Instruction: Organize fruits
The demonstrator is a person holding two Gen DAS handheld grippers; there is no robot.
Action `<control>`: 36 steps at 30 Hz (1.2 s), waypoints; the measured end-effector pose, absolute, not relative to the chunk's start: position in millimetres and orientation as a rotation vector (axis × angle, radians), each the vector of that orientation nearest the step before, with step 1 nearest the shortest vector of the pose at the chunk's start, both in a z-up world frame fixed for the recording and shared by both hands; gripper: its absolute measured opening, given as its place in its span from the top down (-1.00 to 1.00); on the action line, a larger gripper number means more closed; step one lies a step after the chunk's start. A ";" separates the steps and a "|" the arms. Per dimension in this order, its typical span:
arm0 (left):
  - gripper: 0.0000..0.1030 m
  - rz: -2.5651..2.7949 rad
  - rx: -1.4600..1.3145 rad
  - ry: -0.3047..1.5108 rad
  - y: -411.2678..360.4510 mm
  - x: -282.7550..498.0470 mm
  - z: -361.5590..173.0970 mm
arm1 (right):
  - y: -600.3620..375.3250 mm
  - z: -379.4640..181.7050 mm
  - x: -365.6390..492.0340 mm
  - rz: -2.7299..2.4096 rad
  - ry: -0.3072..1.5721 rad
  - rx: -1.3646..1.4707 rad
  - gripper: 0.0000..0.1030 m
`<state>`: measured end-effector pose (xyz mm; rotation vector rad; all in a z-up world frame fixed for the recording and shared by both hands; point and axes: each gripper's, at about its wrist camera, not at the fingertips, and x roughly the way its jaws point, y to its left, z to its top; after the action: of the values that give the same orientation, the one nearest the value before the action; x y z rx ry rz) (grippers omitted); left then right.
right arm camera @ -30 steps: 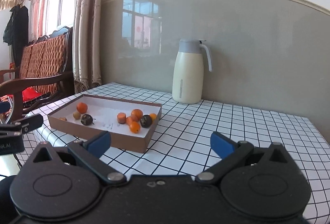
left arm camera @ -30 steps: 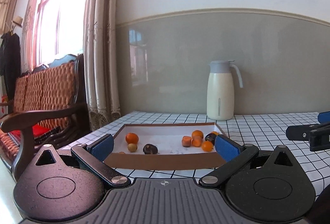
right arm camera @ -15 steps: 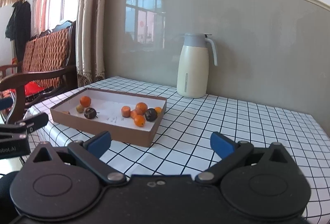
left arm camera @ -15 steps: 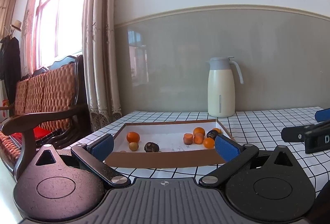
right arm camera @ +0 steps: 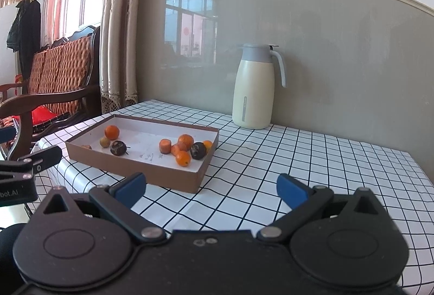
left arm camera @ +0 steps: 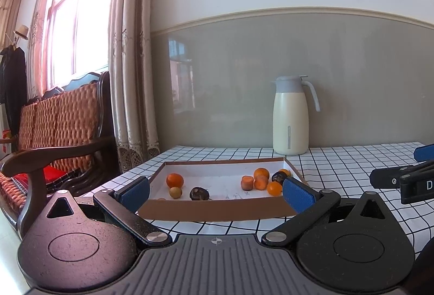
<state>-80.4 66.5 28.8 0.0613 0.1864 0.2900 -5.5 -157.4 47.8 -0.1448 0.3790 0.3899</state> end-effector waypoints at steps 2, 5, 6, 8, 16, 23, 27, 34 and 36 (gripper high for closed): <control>-1.00 0.291 0.061 0.187 66.4 -80.6 28.6 | -157.4 48.0 -5.6 0.390 0.379 -0.143 -0.89; -1.00 0.291 0.061 0.186 66.5 -80.6 28.6 | -157.4 48.1 -5.8 0.390 0.379 -0.145 -0.89; -1.00 0.291 0.061 0.186 66.9 -80.8 28.7 | -157.4 48.0 -5.6 0.390 0.379 -0.145 -0.89; -1.00 0.291 0.061 0.186 67.0 -81.2 28.6 | -157.5 48.0 -6.0 0.390 0.379 -0.145 -0.89; -1.00 0.290 0.059 0.185 67.5 -82.0 27.8 | -156.5 47.9 -5.7 0.390 0.379 -0.145 -0.89; -1.00 0.290 0.057 0.183 67.8 -81.9 27.9 | -156.4 47.9 -5.8 0.390 0.379 -0.146 -0.89; -1.00 0.291 0.058 0.182 68.1 -82.8 27.9 | -156.1 47.8 -5.8 0.390 0.379 -0.147 -0.89; -1.00 0.292 0.055 0.183 69.1 -83.5 28.3 | -155.9 47.7 -5.9 0.390 0.379 -0.146 -0.89; -1.00 0.293 0.055 0.181 68.8 -84.2 28.6 | -156.0 47.9 -5.9 0.390 0.378 -0.147 -0.89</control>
<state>-84.2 68.8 28.6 0.0547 0.1808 0.2925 -5.9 -156.0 47.9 -0.1474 0.3783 0.3899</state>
